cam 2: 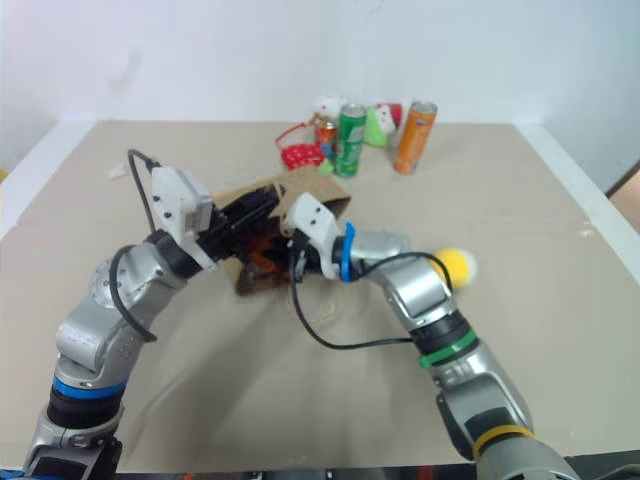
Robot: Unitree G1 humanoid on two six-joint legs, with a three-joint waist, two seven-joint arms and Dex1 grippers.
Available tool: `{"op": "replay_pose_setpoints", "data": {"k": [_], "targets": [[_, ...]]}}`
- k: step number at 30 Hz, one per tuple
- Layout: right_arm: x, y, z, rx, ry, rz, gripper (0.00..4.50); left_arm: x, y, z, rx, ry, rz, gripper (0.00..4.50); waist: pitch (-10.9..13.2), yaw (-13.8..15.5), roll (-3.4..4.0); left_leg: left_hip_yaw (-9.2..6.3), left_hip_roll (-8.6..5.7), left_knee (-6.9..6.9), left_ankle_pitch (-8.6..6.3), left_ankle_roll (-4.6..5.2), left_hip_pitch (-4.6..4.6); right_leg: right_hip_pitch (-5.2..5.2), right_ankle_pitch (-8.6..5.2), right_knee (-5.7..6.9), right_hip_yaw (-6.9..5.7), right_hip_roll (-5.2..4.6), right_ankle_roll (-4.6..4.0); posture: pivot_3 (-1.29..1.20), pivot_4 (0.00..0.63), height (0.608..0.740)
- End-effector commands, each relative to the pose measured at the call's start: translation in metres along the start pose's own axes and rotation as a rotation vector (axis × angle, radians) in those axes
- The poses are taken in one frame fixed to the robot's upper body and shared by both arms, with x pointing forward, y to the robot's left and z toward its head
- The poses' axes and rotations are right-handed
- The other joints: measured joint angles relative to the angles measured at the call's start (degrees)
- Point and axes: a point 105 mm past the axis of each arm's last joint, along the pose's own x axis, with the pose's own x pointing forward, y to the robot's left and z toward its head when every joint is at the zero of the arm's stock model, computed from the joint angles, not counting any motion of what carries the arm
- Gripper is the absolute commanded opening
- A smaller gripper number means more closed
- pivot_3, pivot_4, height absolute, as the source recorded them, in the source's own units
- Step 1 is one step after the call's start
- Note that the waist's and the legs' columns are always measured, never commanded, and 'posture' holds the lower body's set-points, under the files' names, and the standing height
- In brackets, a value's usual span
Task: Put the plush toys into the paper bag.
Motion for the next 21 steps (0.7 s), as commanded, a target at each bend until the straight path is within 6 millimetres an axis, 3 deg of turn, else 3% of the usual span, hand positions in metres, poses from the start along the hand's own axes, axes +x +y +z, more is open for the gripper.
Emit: {"op": "replay_pose_setpoints", "data": {"k": [1, 3, 4, 8, 12, 16, 21], "targets": [[-0.003, -0.01, 0.023, -0.073, -0.096, -0.043, 2.23, 0.0, 0.002, 0.014, 0.04, -0.042, 0.007, 0.0, 0.0, 0.01, 0.0, 0.01, 0.0, 0.0, 0.0, 0.0, 0.0, 0.0, 0.0, 0.0, 0.0, -0.01, 0.0, 0.0, 0.15, 0.74], [-0.005, -0.013, 0.022, -0.086, -0.097, -0.063, 2.7, 0.0, 0.002, 0.013, 0.04, -0.039, 0.008, 0.0, 0.0, 0.01, 0.0, 0.01, 0.0, 0.01, 0.0, 0.0, 0.0, -0.01, 0.0, 0.0, 0.0, -0.01, 0.01, 0.0, 0.15, 0.74], [-0.005, -0.014, 0.021, -0.093, -0.096, -0.071, 3.42, 0.0, 0.001, 0.013, 0.04, -0.039, 0.008, 0.0, 0.0, 0.01, 0.0, -0.02, 0.0, 0.01, 0.0, 0.0, 0.0, 0.0, 0.01, 0.0, -0.03, 0.0, 0.0, 0.0, 0.15, 0.74], [-0.009, -0.015, 0.024, -0.117, -0.109, -0.092, 4.38, 0.001, 0.004, 0.012, 0.047, -0.034, 0.008, 0.0, 0.0, 0.0, 0.0, -0.02, 0.01, 0.01, 0.0, 0.0, 0.0, 0.0, 0.01, 0.01, -0.02, 0.01, 0.0, 0.0, 0.15, 0.74], [-0.035, -0.003, 0.036, -0.075, -0.145, -0.021, 4.38, 0.001, 0.008, 0.011, 0.061, -0.022, 0.009, 0.0, 0.0, 0.01, 0.0, -0.02, 0.01, 0.01, 0.0, 0.0, 0.0, -0.01, 0.01, 0.0, -0.02, 0.0, 0.0, 0.0, 0.15, 0.74], [-0.079, 0.009, 0.043, 0.07, -0.145, 0.053, 4.38, 0.001, 0.01, 0.013, 0.067, -0.024, 0.017, 0.0, 0.01, 0.32, 0.01, -0.07, -0.03, 0.01, 0.0, 0.0, -0.13, -0.07, -0.01, -0.01, -0.09, -0.06, 0.02, 0.0, 0.15, 0.74], [-0.138, -0.01, 0.029, 0.197, -0.051, -0.086, 4.38, 0.001, 0.012, 0.015, 0.043, -0.028, 0.026, 0.0, 0.01, 0.13, 0.01, -0.07, -0.1, 0.08, -0.04, 0.07, -0.22, -0.06, -0.01, -0.08, -0.11, -0.19, 0.06, 0.0, 0.15, 0.74]]}}
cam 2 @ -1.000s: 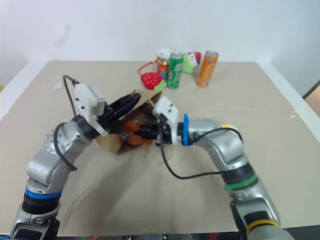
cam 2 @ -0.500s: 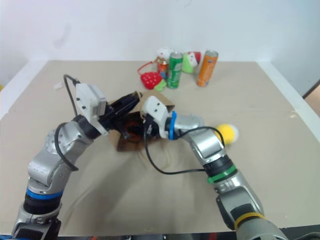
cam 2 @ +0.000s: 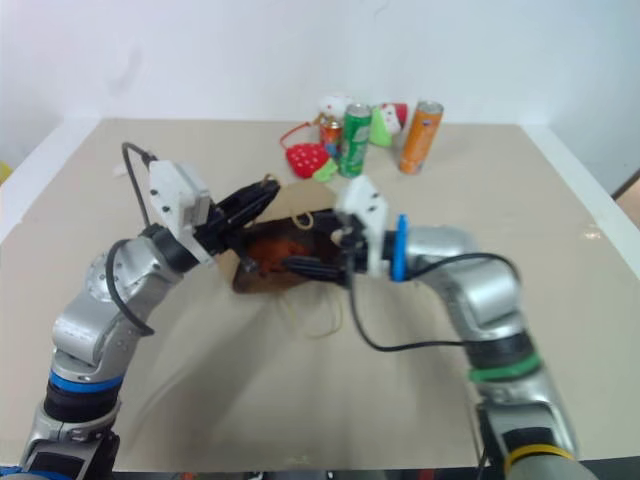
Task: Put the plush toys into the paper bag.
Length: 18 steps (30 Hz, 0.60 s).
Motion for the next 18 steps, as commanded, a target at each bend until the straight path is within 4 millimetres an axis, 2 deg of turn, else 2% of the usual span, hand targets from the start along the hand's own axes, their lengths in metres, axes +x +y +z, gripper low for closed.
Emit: {"op": "replay_pose_setpoints", "data": {"k": [1, 5, 9, 14, 18], "targets": [[-0.046, -0.018, 0.005, 0.047, 0.016, -0.153, 4.38, 0.0, 0.003, 0.013, -0.002, -0.04, 0.012, 0.0, 0.0, -0.25, 0.0, 0.03, 0.01, 0.01, 0.0, 0.0, 0.05, -0.01, 0.02, 0.01, 0.05, 0.05, -0.01, 0.0, 0.15, 0.74], [-0.098, -0.062, -0.034, 0.016, 0.164, -0.53, 4.38, 0.002, 0.003, 0.012, -0.029, -0.037, 0.034, 0.0, 0.0, -0.14, 0.0, 0.0, 0.08, -0.01, 0.02, 0.01, 0.17, 0.09, 0.02, 0.04, 0.02, 0.21, -0.07, 0.0, 0.15, 0.74], [-0.126, -0.077, -0.07, 0.019, 0.241, -0.735, 4.38, 0.003, 0.0, 0.011, -0.028, -0.035, 0.03, 0.0, 0.0, -0.22, 0.0, 0.09, 0.04, 0.0, 0.02, 0.0, 0.17, 0.08, 0.03, 0.03, 0.12, 0.17, -0.02, 0.0, 0.15, 0.74], [-0.135, -0.078, -0.111, 0.081, 0.306, -0.809, 4.38, 0.004, -0.004, 0.011, -0.026, -0.035, 0.023, 0.0, 0.0, -0.25, 0.01, 0.1, 0.06, -0.01, 0.03, -0.01, 0.18, 0.04, 0.05, 0.05, 0.18, 0.22, 0.02, 0.0, 0.15, 0.74], [-0.135, -0.078, -0.13, 0.091, 0.347, -0.817, 4.38, 0.005, -0.004, 0.01, -0.018, -0.035, 0.02, 0.0, -0.01, -0.26, 0.02, 0.11, 0.04, 0.01, 0.04, -0.02, 0.24, 0.12, 0.06, 0.05, 0.17, 0.22, 0.04, 0.0, 0.15, 0.74]]}}
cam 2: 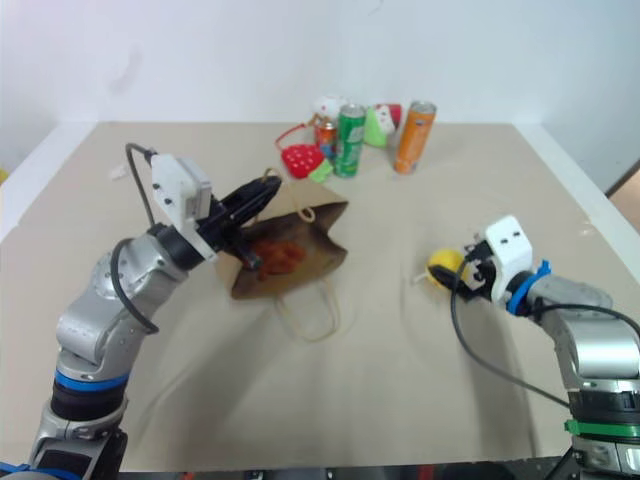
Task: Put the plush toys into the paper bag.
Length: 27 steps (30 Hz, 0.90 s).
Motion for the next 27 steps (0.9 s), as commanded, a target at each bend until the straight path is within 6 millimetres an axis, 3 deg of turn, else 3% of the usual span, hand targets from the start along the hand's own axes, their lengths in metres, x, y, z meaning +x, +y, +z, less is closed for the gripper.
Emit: {"op": "replay_pose_setpoints", "data": {"k": [1, 3, 4, 7, 8, 10, 12, 16, 20, 22, 27], "targets": [[0.0, -0.008, -0.007, -0.037, 0.015, -0.045, 4.16, 0.001, -0.004, 0.012, 0.039, -0.044, -0.012, 0.0, 0.0, 0.01, 0.0, 0.02, -0.02, 0.0, 0.01, 0.01, 0.06, 0.07, 0.02, 0.0, -0.01, 0.0, 0.03, 0.0, 0.15, 0.74], [0.001, -0.008, -0.01, -0.063, 0.023, -0.038, 3.74, 0.001, -0.004, 0.012, 0.04, -0.044, -0.012, 0.0, 0.0, 0.01, 0.0, 0.02, -0.04, 0.03, 0.01, 0.02, 0.06, 0.1, 0.03, -0.01, 0.0, 0.0, 0.04, 0.0, 0.15, 0.74], [0.002, -0.007, -0.01, -0.074, 0.025, -0.034, 3.21, 0.001, -0.004, 0.012, 0.041, -0.044, -0.012, 0.0, 0.0, 0.02, 0.0, 0.02, -0.06, 0.03, 0.02, 0.03, 0.06, 0.1, 0.03, -0.01, 0.02, -0.01, 0.05, 0.0, 0.15, 0.74], [0.002, -0.008, -0.009, -0.085, 0.016, -0.032, 2.46, 0.001, -0.003, 0.011, 0.042, -0.041, -0.008, 0.0, 0.0, 0.02, -0.01, 0.02, -0.08, 0.05, 0.03, 0.05, 0.06, 0.12, 0.04, -0.01, 0.05, -0.02, 0.07, 0.0, 0.15, 0.74], [0.003, -0.009, -0.008, -0.087, 0.013, -0.034, 1.81, 0.001, -0.002, 0.012, 0.042, -0.04, -0.005, 0.0, -0.01, 0.03, -0.01, 0.02, -0.08, 0.06, 0.03, 0.05, 0.06, 0.13, 0.04, -0.01, 0.05, -0.02, 0.08, 0.0, 0.15, 0.74], [0.003, -0.01, -0.007, -0.098, 0.008, -0.034, 1.53, 0.001, -0.001, 0.012, 0.043, -0.041, -0.002, 0.0, -0.01, 0.03, -0.01, 0.02, -0.08, 0.07, 0.04, 0.06, 0.06, 0.14, 0.05, -0.01, 0.05, -0.02, 0.09, 0.0, 0.15, 0.74], [0.003, -0.008, -0.005, -0.115, 0.005, -0.023, 0.88, 0.001, -0.001, 0.013, 0.045, -0.043, -0.002, 0.0, 0.0, 0.03, 0.0, 0.02, -0.08, 0.07, 0.04, 0.06, 0.06, 0.14, 0.05, -0.01, 0.05, -0.02, 0.09, 0.0, 0.15, 0.74], [-0.002, 0.021, 0.033, -0.053, -0.115, 0.157, 0.88, 0.002, 0.002, 0.014, 0.055, -0.046, 0.007, 0.0, -0.01, 0.04, 0.0, 0.01, -0.07, 0.07, 0.04, 0.07, 0.07, 0.14, 0.05, -0.01, 0.05, -0.01, 0.09, 0.0, 0.15, 0.74], [-0.013, 0.084, 0.082, -0.021, -0.246, 0.454, 0.88, 0.003, 0.005, 0.013, 0.061, -0.044, 0.016, 0.0, 0.02, -0.12, 0.03, -0.02, 0.0, 0.04, 0.04, 0.06, 0.07, 0.11, 0.05, 0.0, 0.06, 0.08, 0.08, 0.0, 0.15, 0.74], [-0.015, 0.113, 0.096, -0.028, -0.281, 0.565, 0.88, 0.003, 0.005, 0.012, 0.061, -0.044, 0.017, 0.0, 0.02, -0.1, 0.03, -0.04, 0.05, 0.01, 0.04, 0.06, 0.06, 0.06, 0.05, 0.01, 0.06, 0.15, 0.05, 0.0, 0.15, 0.74], [-0.012, 0.152, 0.127, -0.032, -0.376, 0.684, 0.88, 0.006, 0.005, 0.012, 0.063, -0.049, 0.015, 0.0, 0.02, 0.09, 0.02, -0.15, 0.05, 0.01, 0.05, 0.05, 0.03, 0.1, 0.02, 0.01, 0.02, 0.14, 0.0, 0.0, 0.15, 0.74]]}}
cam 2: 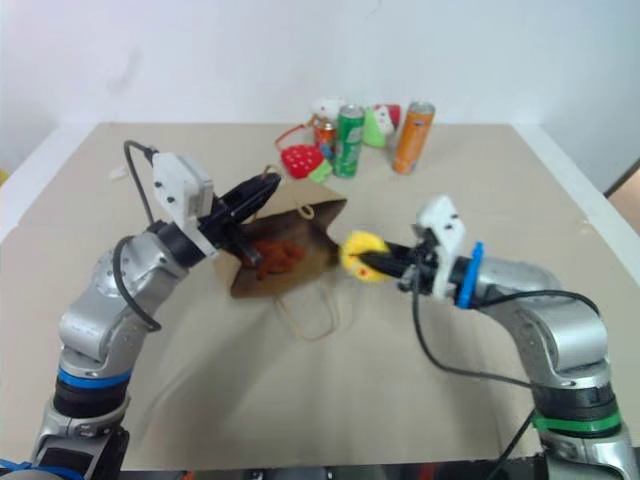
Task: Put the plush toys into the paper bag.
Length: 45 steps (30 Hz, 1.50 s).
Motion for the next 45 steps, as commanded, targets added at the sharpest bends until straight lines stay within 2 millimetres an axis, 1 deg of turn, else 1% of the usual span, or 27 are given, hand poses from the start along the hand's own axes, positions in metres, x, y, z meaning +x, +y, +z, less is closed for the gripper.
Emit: {"op": "replay_pose_setpoints", "data": {"k": [1, 4, 8, 11, 15, 18, 20, 21, 22, 23, 25, 26, 27, 28, 30, 34, 37, 38, 40, 41, 43, 45], "targets": [[0.029, 0.021, 0.031, -0.02, -0.11, 0.094, 0.88, 0.003, 0.001, 0.013, 0.04, -0.048, -0.001, 0.0, 0.0, -0.02, 0.0, 0.05, -0.07, 0.01, 0.0, 0.0, -0.04, -0.02, 0.01, 0.0, 0.0, -0.09, 0.01, 0.0, 0.15, 0.74], [0.053, 0.022, 0.038, -0.02, -0.148, 0.11, 0.88, 0.004, 0.0, 0.013, 0.04, -0.05, 0.0, 0.0, 0.0, -0.15, 0.0, 0.17, -0.09, 0.04, 0.0, 0.0, -0.06, -0.09, 0.06, -0.01, 0.08, -0.1, 0.1, 0.0, 0.15, 0.74], [0.082, 0.003, 0.034, -0.073, -0.152, 0.015, 0.88, 0.005, -0.001, 0.016, 0.041, -0.06, 0.002, 0.0, -0.01, -0.02, -0.02, 0.07, -0.09, 0.03, 0.0, 0.0, -0.13, -0.1, 0.03, -0.03, 0.02, -0.12, 0.06, 0.0, 0.15, 0.74], [0.099, -0.008, 0.024, -0.151, -0.121, -0.05, 0.88, 0.005, -0.002, 0.017, 0.045, -0.063, 0.005, 0.0, -0.01, -0.06, -0.01, 0.1, -0.1, 0.03, 0.0, 0.0, -0.14, -0.13, 0.03, -0.03, 0.02, -0.12, 0.06, 0.0, 0.15, 0.74], [0.107, -0.015, 0.017, -0.168, -0.122, -0.078, 0.88, 0.004, -0.001, 0.019, 0.052, -0.065, 0.012, 0.0, -0.01, -0.06, -0.01, 0.09, -0.09, 0.02, 0.0, 0.0, -0.27, -0.25, 0.03, -0.03, 0.03, -0.12, 0.05, 0.0, 0.15, 0.74], [0.11, -0.016, 0.015, -0.223, -0.109, -0.074, 0.88, 0.004, -0.001, 0.02, 0.054, -0.064, 0.017, 0.0, -0.01, -0.06, -0.02, 0.09, -0.08, 0.04, 0.0, 0.0, -0.42, -0.41, 0.04, -0.02, 0.03, -0.12, 0.05, 0.0, 0.15, 0.74], [0.11, -0.015, 0.018, -0.221, -0.127, -0.064, 1.43, 0.003, -0.001, 0.02, 0.054, -0.064, 0.018, 0.0, -0.01, -0.06, -0.02, 0.12, -0.09, 0.04, 0.01, 0.0, -0.5, -0.53, 0.05, 0.02, 0.03, -0.12, 0.05, 0.0, 0.15, 0.74], [0.11, -0.014, 0.02, -0.22, -0.135, -0.059, 1.61, 0.004, -0.002, 0.019, 0.053, -0.063, 0.018, 0.0, -0.01, -0.06, -0.01, 0.12, -0.08, 0.04, 0.01, 0.0, -0.55, -0.59, 0.06, 0.04, 0.03, -0.11, 0.04, 0.0, 0.15, 0.74], [0.109, -0.013, 0.022, -0.227, -0.14, -0.049, 1.98, 0.004, -0.002, 0.019, 0.052, -0.062, 0.019, 0.0, -0.01, -0.06, -0.01, 0.12, -0.07, 0.04, 0.01, 0.0, -0.55, -0.6, 0.06, 0.05, 0.03, -0.11, 0.04, 0.0, 0.15, 0.74], [0.108, -0.012, 0.023, -0.233, -0.143, -0.041, 2.27, 0.004, -0.002, 0.019, 0.051, -0.061, 0.02, 0.0, -0.01, -0.09, -0.01, 0.12, -0.06, 0.04, 0.01, 0.0, -0.56, -0.61, 0.06, 0.05, 0.03, -0.09, 0.04, 0.0, 0.15, 0.74], [0.105, -0.009, 0.027, -0.24, -0.154, -0.024, 3.42, 0.004, -0.002, 0.019, 0.05, -0.061, 0.021, 0.0, -0.01, -0.09, -0.01, 0.12, -0.04, 0.04, 0.01, 0.0, -0.56, -0.62, 0.06, 0.06, 0.03, -0.08, 0.03, 0.0, 0.15, 0.74], [0.103, -0.008, 0.029, -0.241, -0.158, -0.018, 3.56, 0.004, -0.002, 0.018, 0.049, -0.06, 0.021, 0.0, -0.01, -0.09, -0.01, 0.12, -0.04, 0.04, 0.01, -0.01, -0.56, -0.62, 0.06, 0.07, 0.03, -0.08, 0.02, 0.0, 0.15, 0.74], [0.101, -0.008, 0.031, -0.243, -0.161, -0.014, 4.15, 0.004, -0.001, 0.018, 0.048, -0.06, 0.021, 0.0, -0.01, -0.09, -0.01, 0.12, -0.04, 0.04, 0.02, -0.01, -0.56, -0.63, 0.07, 0.07, 0.03, -0.08, 0.02, 0.0, 0.15, 0.74], [0.099, -0.008, 0.032, -0.244, -0.162, -0.011, 4.45, 0.004, -0.001, 0.018, 0.048, -0.06, 0.022, 0.0, -0.01, -0.09, -0.01, 0.13, -0.05, 0.04, 0.02, -0.01, -0.56, -0.63, 0.07, 0.07, 0.03, -0.08, 0.02, 0.0, 0.15, 0.74], [0.09, -0.005, 0.037, -0.238, -0.167, 0.014, 4.45, 0.005, -0.001, 0.018, 0.047, -0.061, 0.02, 0.0, -0.01, -0.08, -0.01, 0.14, -0.05, 0.04, 0.02, -0.01, -0.56, -0.63, 0.07, 0.07, 0.03, -0.08, 0.02, 0.0, 0.15, 0.74], [0.058, 0.007, 0.048, -0.166, -0.17, 0.118, 4.45, 0.005, -0.001, 0.018, 0.045, -0.061, 0.018, 0.0, -0.01, -0.03, -0.02, 0.13, -0.06, 0.04, 0.02, 0.0, -0.61, -0.65, 0.07, 0.07, 0.02, -0.12, 0.02, 0.0, 0.15, 0.74], [0.032, 0.006, 0.042, -0.108, -0.097, 0.14, 4.45, 0.005, 0.0, 0.017, 0.045, -0.058, 0.019, 0.0, -0.01, -0.03, -0.02, 0.11, -0.07, 0.05, 0.02, 0.0, -0.61, -0.64, 0.06, 0.06, 0.02, -0.13, 0.02, 0.0, 0.15, 0.74], [0.024, 0.0, 0.031, -0.086, -0.035, 0.112, 4.45, 0.005, 0.0, 0.017, 0.043, -0.057, 0.022, 0.0, -0.01, -0.03, -0.02, 0.1, -0.06, 0.06, 0.02, 0.0, -0.6, -0.62, 0.06, 0.06, 0.02, -0.12, 0.02, 0.0, 0.15, 0.74], [0.016, -0.008, 0.009, -0.067, 0.062, 0.051, 4.45, 0.006, 0.001, 0.017, 0.041, -0.058, 0.023, 0.0, -0.02, 0.08, -0.03, 0.07, -0.08, 0.06, 0.02, 0.01, -0.6, -0.6, 0.06, 0.06, 0.02, -0.14, 0.01, 0.0, 0.15, 0.74], [0.013, -0.007, -0.002, -0.042, 0.094, 0.046, 4.45, 0.006, 0.0, 0.016, 0.038, -0.059, 0.021, 0.0, -0.02, 0.07, -0.03, 0.07, -0.09, 0.06, 0.02, 0.01, -0.6, -0.59, 0.06, 0.04, 0.02, -0.14, 0.01, 0.0, 0.15, 0.74], [0.013, -0.002, -0.017, -0.001, 0.123, 0.052, 4.45, 0.008, -0.001, 0.016, 0.037, -0.061, 0.015, 0.0, -0.02, -0.06, -0.03, 0.1, -0.1, 0.06, 0.03, 0.01, -0.59, -0.59, 0.06, 0.05, 0.03, -0.14, 0.02, 0.0, 0.15, 0.74], [0.018, 0.0, -0.032, 0.051, 0.141, 0.022, 4.45, 0.009, -0.001, 0.017, 0.038, -0.065, 0.014, 0.0, -0.02, -0.23, -0.02, 0.16, -0.08, 0.06, 0.03, 0.01, -0.59, -0.67, 0.07, 0.09, 0.08, -0.08, 0.03, 0.0, 0.15, 0.74]]}}
